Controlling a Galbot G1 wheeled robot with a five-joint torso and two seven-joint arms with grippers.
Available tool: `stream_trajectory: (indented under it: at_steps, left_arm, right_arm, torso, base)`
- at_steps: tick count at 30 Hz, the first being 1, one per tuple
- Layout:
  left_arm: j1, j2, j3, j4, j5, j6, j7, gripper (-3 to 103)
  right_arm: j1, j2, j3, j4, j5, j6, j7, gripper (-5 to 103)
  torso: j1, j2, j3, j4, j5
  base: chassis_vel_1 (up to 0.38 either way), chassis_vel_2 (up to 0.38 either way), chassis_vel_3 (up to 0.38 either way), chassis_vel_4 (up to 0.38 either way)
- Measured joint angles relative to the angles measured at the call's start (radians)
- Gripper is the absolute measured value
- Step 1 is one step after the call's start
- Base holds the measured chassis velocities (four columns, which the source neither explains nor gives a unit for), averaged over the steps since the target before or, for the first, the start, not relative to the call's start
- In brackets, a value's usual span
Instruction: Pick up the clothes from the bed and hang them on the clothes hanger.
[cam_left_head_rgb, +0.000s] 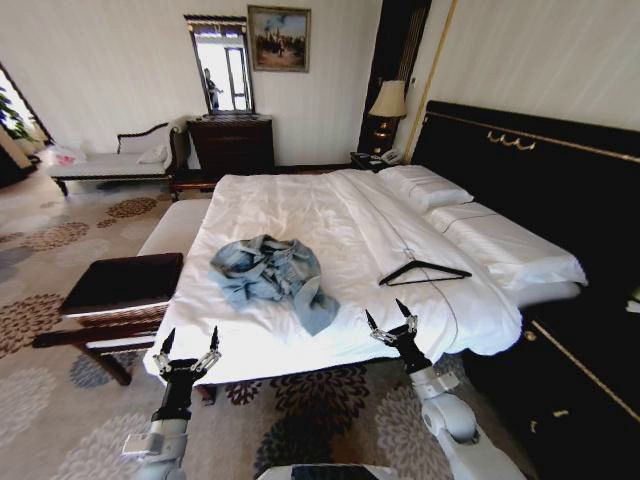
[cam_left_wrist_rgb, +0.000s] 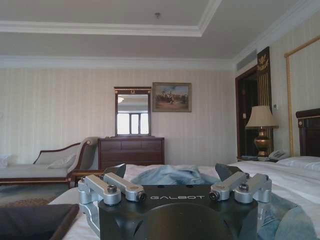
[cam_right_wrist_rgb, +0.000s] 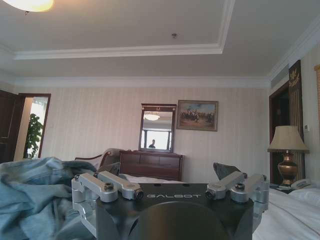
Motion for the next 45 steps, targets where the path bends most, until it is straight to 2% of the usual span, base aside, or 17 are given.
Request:
stream_trajectory:
  at_steps: [11, 26, 38, 41, 45]
  left_arm:
    - [-0.006, -0.001, 0.001, 0.011, 0.000, -0.002, 0.002, 100]
    - [-0.008, 0.004, -0.002, 0.015, -0.004, -0.002, 0.002, 100]
    - [-0.005, 0.005, -0.004, 0.008, -0.007, -0.002, 0.001, 100]
    - [-0.006, 0.005, -0.007, 0.008, -0.007, 0.001, -0.011, 100]
    - [-0.022, 0.022, -0.046, 0.006, -0.027, 0.051, -0.071, 100]
  right_arm:
    - [0.001, 0.008, -0.008, -0.008, -0.023, 0.005, -0.006, 100]
    - [0.005, 0.020, -0.025, -0.024, -0.021, 0.041, -0.021, 100]
    - [0.001, 0.030, -0.026, -0.027, -0.026, 0.051, -0.017, 100]
    - [0.000, 0.036, -0.027, -0.027, -0.027, 0.051, -0.017, 100]
    - [-0.005, 0.044, -0.028, -0.020, -0.027, 0.051, -0.006, 100]
  torso:
    - [0.000, 0.000, 0.000, -0.0002, 0.0003]
    - [0.000, 0.000, 0.000, 0.0001, -0.0002]
    - [-0.001, 0.001, 0.000, -0.0002, 0.0000]
    - [-0.002, 0.001, 0.000, -0.0002, -0.0001]
    - [0.000, 0.000, 0.000, 0.0001, -0.0002]
  base:
    - [-0.299, 0.040, 0.281, -0.056]
    - [-0.187, 0.272, 0.194, -0.255]
    - [-0.041, 0.065, 0.051, -0.043]
    - [0.000, 0.000, 0.000, 0.000]
    - [0.000, 0.000, 0.000, 0.000]
